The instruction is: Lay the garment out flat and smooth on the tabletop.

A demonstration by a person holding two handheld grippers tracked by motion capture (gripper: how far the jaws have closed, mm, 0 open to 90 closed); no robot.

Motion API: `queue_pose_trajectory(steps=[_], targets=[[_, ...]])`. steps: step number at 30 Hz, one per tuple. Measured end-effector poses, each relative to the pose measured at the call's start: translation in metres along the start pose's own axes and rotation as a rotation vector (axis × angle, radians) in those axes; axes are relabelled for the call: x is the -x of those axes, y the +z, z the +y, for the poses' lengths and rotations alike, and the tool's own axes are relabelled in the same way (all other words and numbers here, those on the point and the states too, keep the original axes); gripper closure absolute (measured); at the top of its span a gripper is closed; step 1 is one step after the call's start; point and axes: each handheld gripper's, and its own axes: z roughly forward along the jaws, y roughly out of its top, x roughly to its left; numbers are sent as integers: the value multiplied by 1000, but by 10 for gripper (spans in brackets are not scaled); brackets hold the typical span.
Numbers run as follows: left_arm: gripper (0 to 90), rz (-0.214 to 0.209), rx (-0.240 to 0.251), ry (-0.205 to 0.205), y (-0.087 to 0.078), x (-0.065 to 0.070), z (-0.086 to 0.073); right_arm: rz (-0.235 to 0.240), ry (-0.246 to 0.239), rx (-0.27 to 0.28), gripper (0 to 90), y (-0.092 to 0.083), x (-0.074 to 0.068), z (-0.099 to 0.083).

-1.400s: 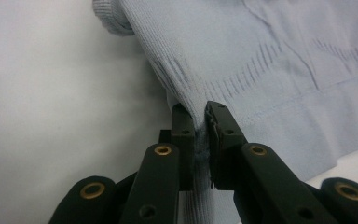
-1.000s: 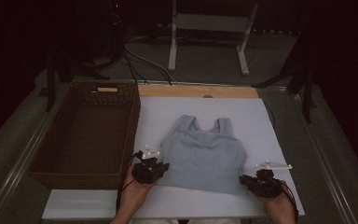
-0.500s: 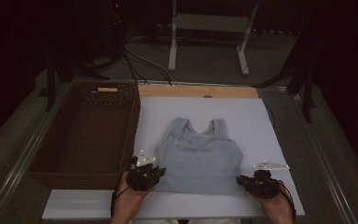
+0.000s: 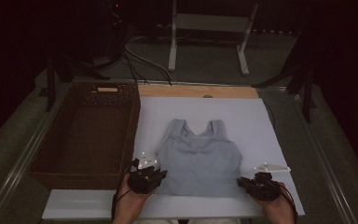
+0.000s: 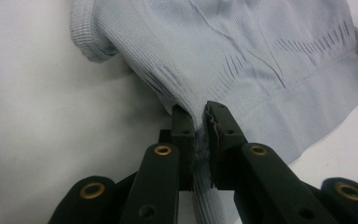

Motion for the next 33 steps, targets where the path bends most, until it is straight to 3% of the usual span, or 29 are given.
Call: queue_pose_trajectory(steps=[25, 33], targets=[[841, -35, 15, -14, 1, 2, 7, 32, 1, -6, 819, -21, -3, -17], [841, -66, 12, -7, 7, 9, 9, -33, -2, 9, 818, -25, 7, -18]])
